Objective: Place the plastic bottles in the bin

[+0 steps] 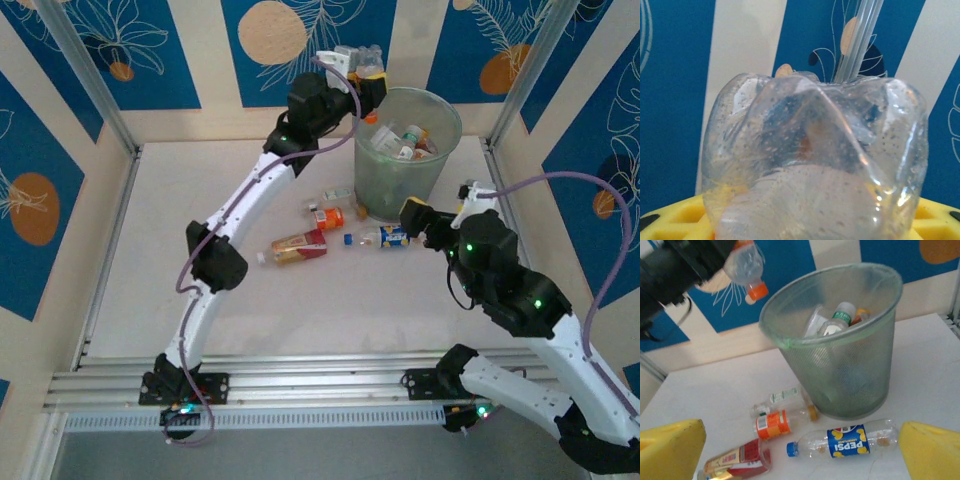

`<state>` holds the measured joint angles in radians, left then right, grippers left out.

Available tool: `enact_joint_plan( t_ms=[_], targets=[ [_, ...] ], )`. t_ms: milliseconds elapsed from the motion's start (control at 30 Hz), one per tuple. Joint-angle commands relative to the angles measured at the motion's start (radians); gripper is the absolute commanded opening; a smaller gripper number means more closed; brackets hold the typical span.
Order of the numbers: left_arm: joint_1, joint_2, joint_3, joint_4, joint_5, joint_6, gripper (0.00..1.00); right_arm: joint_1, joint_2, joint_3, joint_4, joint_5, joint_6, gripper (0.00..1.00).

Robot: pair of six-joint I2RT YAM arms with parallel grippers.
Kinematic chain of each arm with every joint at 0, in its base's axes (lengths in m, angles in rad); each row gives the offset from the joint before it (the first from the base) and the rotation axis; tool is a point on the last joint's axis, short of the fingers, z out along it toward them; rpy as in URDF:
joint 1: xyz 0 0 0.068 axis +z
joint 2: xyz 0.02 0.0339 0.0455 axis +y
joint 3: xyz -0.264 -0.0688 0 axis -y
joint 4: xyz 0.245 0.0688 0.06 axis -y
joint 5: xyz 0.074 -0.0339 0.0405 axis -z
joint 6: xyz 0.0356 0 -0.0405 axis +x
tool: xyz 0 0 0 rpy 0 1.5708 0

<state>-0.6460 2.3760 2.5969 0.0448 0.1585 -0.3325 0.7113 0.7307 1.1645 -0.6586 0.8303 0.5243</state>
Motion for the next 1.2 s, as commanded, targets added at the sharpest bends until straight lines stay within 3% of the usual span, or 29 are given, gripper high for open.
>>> enact_joint_plan(
  t_ms=[0,500,1167],
  targets=[
    [-0.044,0.033,0.056,0.115,0.053,-0.069,0.57,0.007,-0.042,-0.008,0.045,0.093,0.027,0.99],
    [-0.152,0.162,0.085,0.209,0.029,-0.1,0.59,0.006,-0.072,0.008,0.014,0.066,0.023,0.99],
    [-0.158,0.24,0.15,0.274,-0.112,-0.03,0.57,0.008,-0.068,0.004,-0.015,0.035,0.026,0.99]
  ],
)
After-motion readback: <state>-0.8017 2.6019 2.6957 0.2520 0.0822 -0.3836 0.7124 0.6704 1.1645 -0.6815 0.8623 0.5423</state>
